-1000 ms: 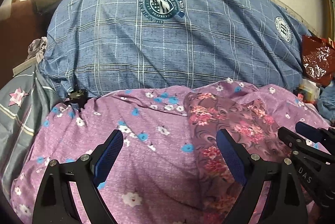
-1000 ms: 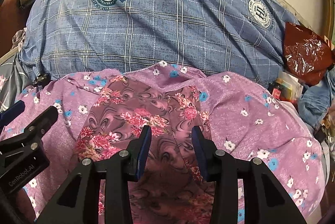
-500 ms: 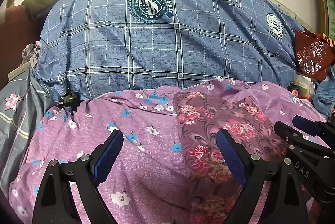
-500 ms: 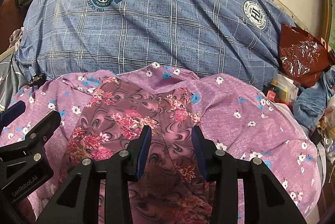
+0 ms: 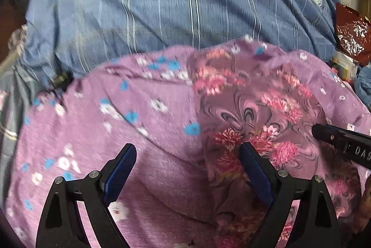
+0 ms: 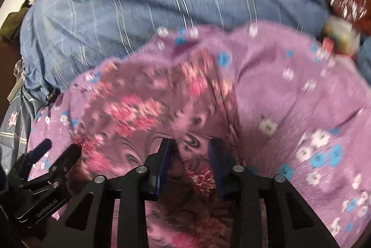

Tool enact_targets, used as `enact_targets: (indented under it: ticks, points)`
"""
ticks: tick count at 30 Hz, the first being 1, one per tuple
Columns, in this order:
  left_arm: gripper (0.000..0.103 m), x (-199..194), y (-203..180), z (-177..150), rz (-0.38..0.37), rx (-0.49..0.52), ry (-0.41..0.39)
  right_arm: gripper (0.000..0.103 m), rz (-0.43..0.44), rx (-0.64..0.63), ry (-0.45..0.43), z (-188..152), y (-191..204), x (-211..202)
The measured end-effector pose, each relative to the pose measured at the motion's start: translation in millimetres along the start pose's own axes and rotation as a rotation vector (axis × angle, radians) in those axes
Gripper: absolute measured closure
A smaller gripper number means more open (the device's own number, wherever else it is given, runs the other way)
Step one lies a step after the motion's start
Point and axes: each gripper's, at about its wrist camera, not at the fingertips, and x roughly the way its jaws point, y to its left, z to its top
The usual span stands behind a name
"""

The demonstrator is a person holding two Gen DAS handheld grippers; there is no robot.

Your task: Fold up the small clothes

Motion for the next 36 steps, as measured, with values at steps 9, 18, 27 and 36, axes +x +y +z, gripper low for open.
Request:
enact_targets:
  ticks: [9,18,27,36]
  points:
    - [0.012,-8,5,11,-0.044,-0.048,-0.039,0.067,0.061,0.076,-0.097,27,-22,-22]
    - [0.012,-1,-3,6,-0.037,-0.017,-0.017,0.067,0.076,0.076,0.037,62,-16,34]
    - [0.012,0,-3,5,-0.025,-0.027,-0.023,0.098,0.032,0.024,-0.09,60,-9,8]
    - [0.012,0,-4,6,-0.009,-0.017,-0.016,0.071,0.059,0.116,-0.09,53,-33,-4]
